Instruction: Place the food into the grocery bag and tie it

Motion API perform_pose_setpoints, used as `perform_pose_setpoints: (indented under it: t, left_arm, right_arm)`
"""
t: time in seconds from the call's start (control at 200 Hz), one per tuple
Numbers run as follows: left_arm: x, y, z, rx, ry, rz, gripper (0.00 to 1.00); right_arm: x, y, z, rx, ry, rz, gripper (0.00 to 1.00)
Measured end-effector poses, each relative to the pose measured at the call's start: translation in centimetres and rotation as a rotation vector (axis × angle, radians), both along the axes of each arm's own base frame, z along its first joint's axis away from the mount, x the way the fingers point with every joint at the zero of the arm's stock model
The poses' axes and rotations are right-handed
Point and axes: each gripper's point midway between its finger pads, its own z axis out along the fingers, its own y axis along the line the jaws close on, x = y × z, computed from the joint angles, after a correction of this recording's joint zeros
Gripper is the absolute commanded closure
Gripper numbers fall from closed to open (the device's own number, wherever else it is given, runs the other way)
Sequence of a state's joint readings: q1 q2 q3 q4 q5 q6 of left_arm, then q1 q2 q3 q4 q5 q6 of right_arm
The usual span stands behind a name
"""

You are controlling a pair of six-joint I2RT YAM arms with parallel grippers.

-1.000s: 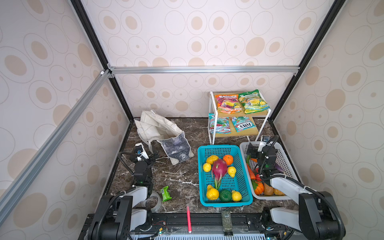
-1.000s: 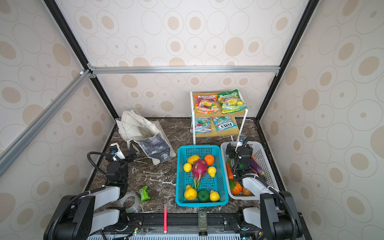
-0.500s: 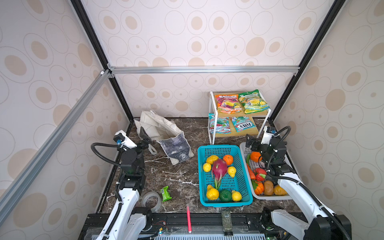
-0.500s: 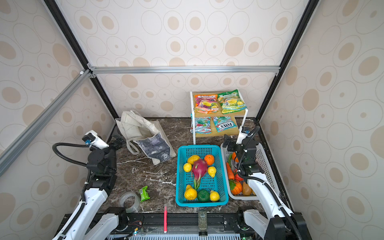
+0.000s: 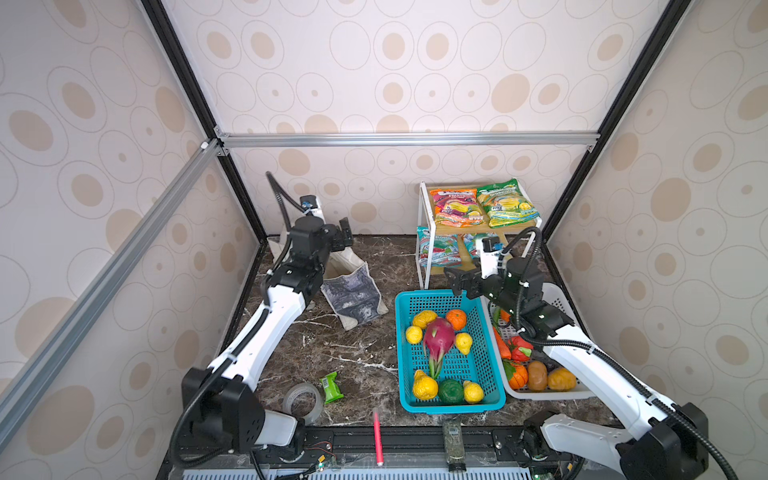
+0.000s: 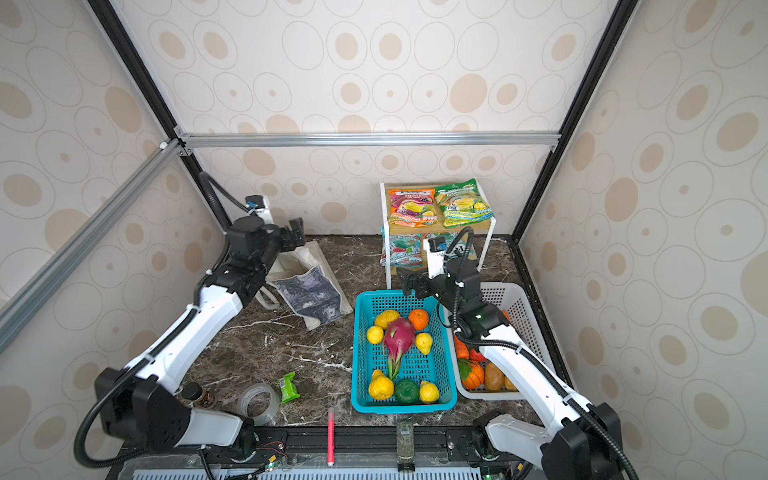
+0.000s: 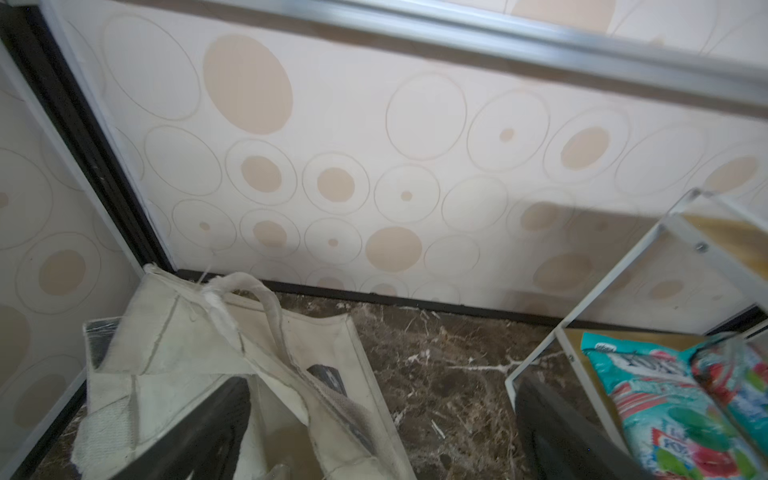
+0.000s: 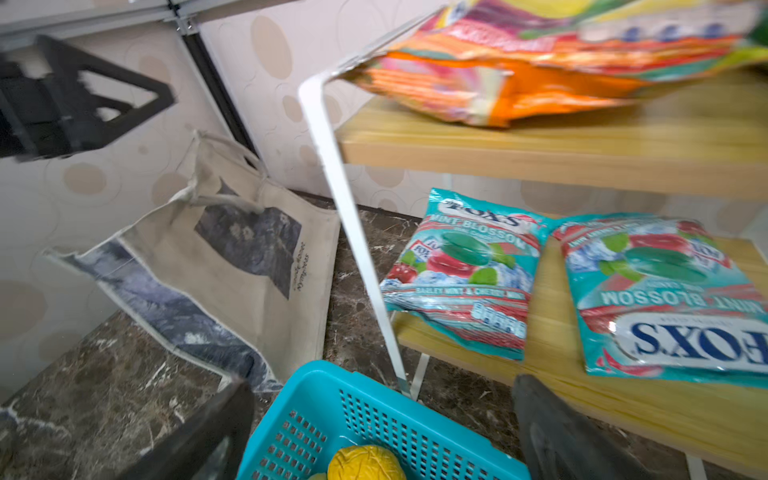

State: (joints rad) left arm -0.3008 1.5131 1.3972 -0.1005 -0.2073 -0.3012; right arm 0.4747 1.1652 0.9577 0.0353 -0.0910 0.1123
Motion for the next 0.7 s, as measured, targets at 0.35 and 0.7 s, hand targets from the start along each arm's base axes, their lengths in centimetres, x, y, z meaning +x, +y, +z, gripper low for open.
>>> perform_pose_setpoints:
  t: [0.35,0.7]
  left_arm:
    - [1.4,-2.0,-7.8,0.158,0.255,-0.008,0.32]
    - [-0.1,-3.0,-7.5,0.138,0.272,-0.084,0.23]
  right_arm:
    - [-0.7,1.4,-0.8,-0.058,0.000,0.032,0.00]
    - [-0.8,1.7,-0.8,-0.062,-0.005,0.035,0.00]
